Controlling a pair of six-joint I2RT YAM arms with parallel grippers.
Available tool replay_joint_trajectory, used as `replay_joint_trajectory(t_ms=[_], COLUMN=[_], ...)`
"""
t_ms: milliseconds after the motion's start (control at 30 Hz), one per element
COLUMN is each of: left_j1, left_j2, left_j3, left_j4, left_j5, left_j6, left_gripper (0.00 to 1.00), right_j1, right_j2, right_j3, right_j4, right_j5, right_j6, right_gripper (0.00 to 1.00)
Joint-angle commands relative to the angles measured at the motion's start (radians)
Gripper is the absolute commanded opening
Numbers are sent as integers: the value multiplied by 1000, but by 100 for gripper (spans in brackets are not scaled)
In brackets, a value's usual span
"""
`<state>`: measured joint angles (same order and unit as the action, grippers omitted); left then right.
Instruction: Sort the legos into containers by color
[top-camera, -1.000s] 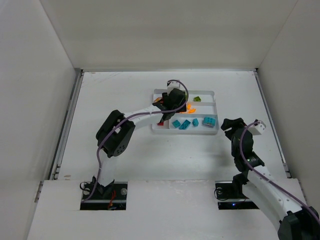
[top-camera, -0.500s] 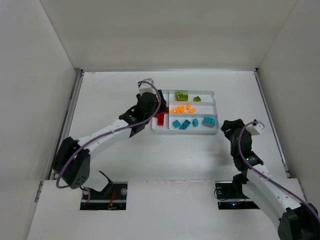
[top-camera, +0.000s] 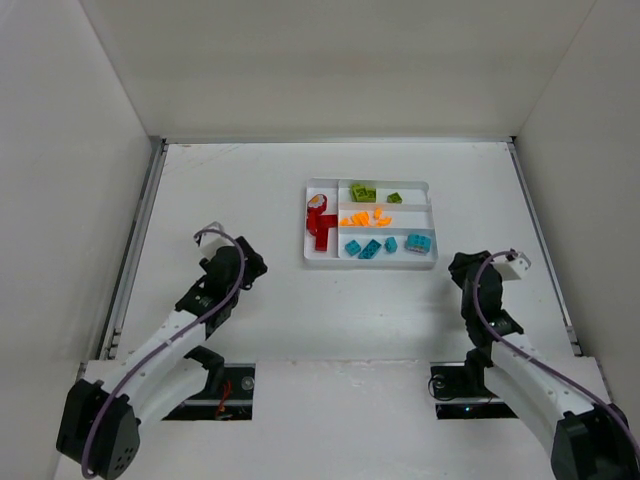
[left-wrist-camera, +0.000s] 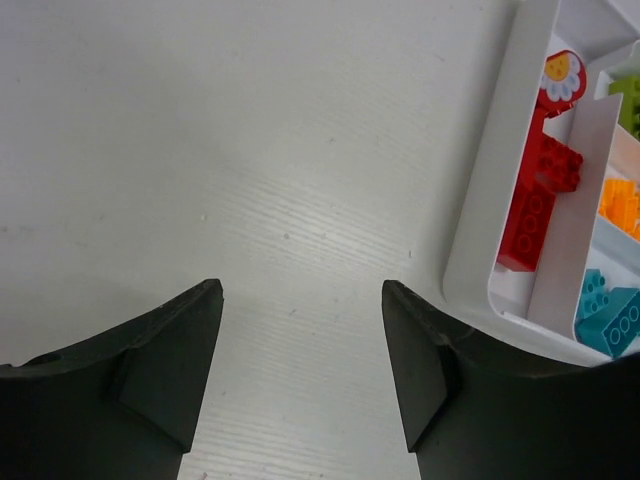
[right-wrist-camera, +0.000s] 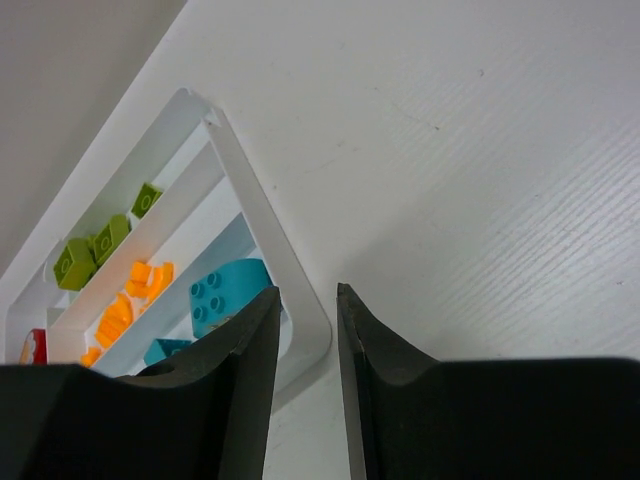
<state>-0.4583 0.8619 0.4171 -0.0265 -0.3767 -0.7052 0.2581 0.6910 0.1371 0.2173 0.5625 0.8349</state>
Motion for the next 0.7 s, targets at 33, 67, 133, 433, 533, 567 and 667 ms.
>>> replay_joint_trajectory(t_ms=[33, 67, 133, 433, 533, 567, 667], left_j1=[16, 17, 20, -6, -21, -24, -26], left_j2=[-102, -119, -152, -228, -212, -207, -190], left_j3=[-61, -76, -103, -156, -164, -167, -179], left_j4=[-42, -44, -44, 10, 28, 31, 59], left_j5=[25, 25, 25, 5, 6, 4, -4], left_j6=[-69, -73, -74, -77, -77, -77, -77], left_gripper=[64, 64, 64, 63, 63, 63, 61], right_j1=[-6, -6, -1, -10, -10, -7, -3], right_j2=[-65, -85, -131, -150, -122, -114, -97], right_j3=[-33, -42, -59, -68, -59, -54, -48], right_j4=[97, 96, 88, 65, 74, 74, 74], right_j5=[28, 34, 57, 71, 82, 86, 88], right_j6=[6, 6, 10, 35, 27, 27, 27], right_gripper=[43, 47, 56, 69, 70, 71, 72])
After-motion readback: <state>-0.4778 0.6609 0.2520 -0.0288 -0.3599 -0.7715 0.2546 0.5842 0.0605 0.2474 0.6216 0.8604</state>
